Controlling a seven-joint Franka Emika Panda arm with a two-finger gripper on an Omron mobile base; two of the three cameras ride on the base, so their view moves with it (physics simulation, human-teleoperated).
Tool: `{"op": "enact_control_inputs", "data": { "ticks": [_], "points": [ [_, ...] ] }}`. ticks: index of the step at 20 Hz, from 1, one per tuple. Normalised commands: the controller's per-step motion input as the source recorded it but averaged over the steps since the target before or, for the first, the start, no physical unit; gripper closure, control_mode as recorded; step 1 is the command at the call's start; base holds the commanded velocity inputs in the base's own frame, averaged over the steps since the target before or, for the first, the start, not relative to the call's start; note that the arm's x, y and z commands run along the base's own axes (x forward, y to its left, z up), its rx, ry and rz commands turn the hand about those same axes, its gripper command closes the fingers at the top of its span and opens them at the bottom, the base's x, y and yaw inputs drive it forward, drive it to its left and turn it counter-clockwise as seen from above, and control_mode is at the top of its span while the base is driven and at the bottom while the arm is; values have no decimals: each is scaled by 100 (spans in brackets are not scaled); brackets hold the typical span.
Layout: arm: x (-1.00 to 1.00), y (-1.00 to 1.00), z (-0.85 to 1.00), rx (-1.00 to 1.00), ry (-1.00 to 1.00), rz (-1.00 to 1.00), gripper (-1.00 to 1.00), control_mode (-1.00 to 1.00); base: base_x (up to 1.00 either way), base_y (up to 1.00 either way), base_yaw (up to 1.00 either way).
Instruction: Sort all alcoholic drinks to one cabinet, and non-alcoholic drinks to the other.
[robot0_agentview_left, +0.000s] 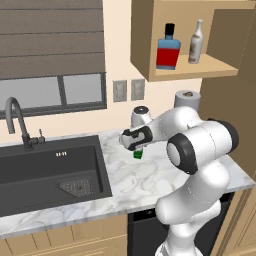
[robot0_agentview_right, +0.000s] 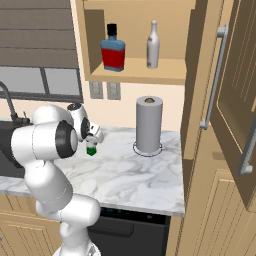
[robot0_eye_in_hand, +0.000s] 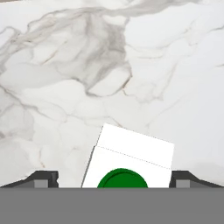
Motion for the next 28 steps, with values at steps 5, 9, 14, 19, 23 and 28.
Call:
{"op": "enact_control_inputs", "data": {
  "ticks": [5, 9, 14, 19, 23, 28],
  "points": [
    [0, 0, -4, 0, 0, -2, 100, -100, 0, 0, 0],
    [-3, 0, 0, 0, 0, -6, 100, -100, 0, 0, 0],
    [-79, 0, 61, -6, -7, 1, 100, -100, 0, 0, 0],
    [-85, 0, 86, -1, -1, 6, 100, -100, 0, 0, 0],
    [-86, 0, 83, 0, 0, 11, 100, -100, 0, 0, 0],
    [-83, -17, 67, 0, 0, 17, 100, -100, 0, 0, 0]
  ]
}}
